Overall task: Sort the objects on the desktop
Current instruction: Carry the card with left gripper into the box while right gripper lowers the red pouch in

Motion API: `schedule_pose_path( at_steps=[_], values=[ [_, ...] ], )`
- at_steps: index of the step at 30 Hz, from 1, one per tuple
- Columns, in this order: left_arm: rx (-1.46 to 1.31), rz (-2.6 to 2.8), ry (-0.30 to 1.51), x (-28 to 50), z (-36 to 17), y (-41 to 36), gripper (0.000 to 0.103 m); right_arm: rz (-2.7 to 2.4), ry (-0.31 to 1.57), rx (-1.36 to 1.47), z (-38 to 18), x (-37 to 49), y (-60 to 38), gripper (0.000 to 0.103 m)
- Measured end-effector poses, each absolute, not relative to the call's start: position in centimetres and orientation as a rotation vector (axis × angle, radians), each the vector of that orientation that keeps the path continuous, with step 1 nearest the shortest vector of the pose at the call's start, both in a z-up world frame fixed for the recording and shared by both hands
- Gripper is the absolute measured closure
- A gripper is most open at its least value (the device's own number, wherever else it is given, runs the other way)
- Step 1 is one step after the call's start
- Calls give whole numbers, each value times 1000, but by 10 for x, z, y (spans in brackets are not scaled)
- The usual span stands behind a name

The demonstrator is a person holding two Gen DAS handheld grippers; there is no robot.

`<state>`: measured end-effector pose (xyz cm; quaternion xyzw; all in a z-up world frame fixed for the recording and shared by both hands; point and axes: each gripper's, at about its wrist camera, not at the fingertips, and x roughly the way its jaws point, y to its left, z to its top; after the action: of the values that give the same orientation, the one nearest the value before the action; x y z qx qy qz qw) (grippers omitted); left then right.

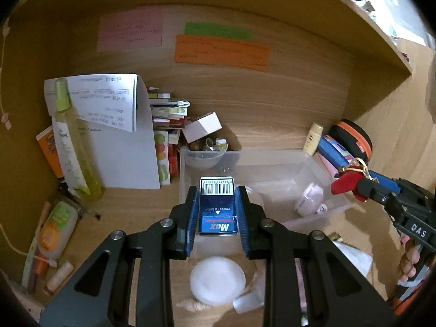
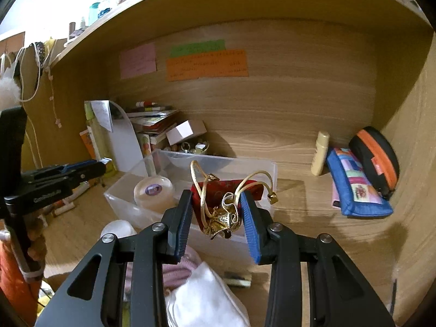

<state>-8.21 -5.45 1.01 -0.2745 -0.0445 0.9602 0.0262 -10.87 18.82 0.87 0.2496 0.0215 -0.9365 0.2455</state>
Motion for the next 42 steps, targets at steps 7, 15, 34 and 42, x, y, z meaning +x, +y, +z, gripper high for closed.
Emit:
schedule_pose_path(
  at_steps=[7,15,34,42],
  values=[
    [-918,2969,-149,-114,-5,-60,77,-2527,79,726,-1,-133,175,70],
    [-999,2981,-88,-137,-23,-62,77,-2460,79,810,-24,-160,153,70],
    [-1057,2908,-129,-142,-34,-66,76,-2392,57,959,-50,-178,142,63],
    [-1015,2907,-78,-132,-31,-58,72,-2434,122,862,-41,-166,137,56]
  ],
)
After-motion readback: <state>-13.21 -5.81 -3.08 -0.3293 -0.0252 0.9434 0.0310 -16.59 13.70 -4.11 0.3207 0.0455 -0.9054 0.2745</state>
